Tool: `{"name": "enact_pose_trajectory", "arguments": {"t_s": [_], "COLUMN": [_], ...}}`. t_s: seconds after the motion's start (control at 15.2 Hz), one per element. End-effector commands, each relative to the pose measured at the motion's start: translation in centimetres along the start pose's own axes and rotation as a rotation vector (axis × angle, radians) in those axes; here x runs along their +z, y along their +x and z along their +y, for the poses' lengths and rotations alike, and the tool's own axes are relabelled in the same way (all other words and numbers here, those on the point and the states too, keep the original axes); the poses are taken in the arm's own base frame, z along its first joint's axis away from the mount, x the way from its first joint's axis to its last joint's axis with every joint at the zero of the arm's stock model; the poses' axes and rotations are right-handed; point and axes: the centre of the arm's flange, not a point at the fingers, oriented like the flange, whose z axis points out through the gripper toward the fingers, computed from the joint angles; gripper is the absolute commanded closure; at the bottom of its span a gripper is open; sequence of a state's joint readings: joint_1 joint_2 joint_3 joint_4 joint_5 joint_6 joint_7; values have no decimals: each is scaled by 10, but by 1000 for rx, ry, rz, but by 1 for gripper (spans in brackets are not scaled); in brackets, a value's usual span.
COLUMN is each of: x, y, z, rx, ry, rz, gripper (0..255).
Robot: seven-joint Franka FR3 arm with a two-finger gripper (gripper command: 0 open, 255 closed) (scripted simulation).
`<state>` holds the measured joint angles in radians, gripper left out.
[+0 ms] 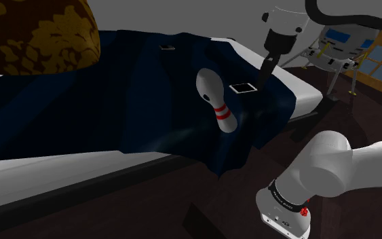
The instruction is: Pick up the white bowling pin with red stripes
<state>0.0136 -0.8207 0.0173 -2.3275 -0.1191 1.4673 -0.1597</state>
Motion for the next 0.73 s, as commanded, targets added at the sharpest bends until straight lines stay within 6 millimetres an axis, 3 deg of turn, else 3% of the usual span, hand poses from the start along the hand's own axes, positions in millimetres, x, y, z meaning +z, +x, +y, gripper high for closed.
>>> {"name": "enact_pose_trajectory", "arguments": {"t_s": [0.0,0.66], "x": [0,90], "y": [0,68], "z": [0,-1], "rx": [0,398], "ry": [0,34], "rz": [0,196], "gripper": [0,0]}}
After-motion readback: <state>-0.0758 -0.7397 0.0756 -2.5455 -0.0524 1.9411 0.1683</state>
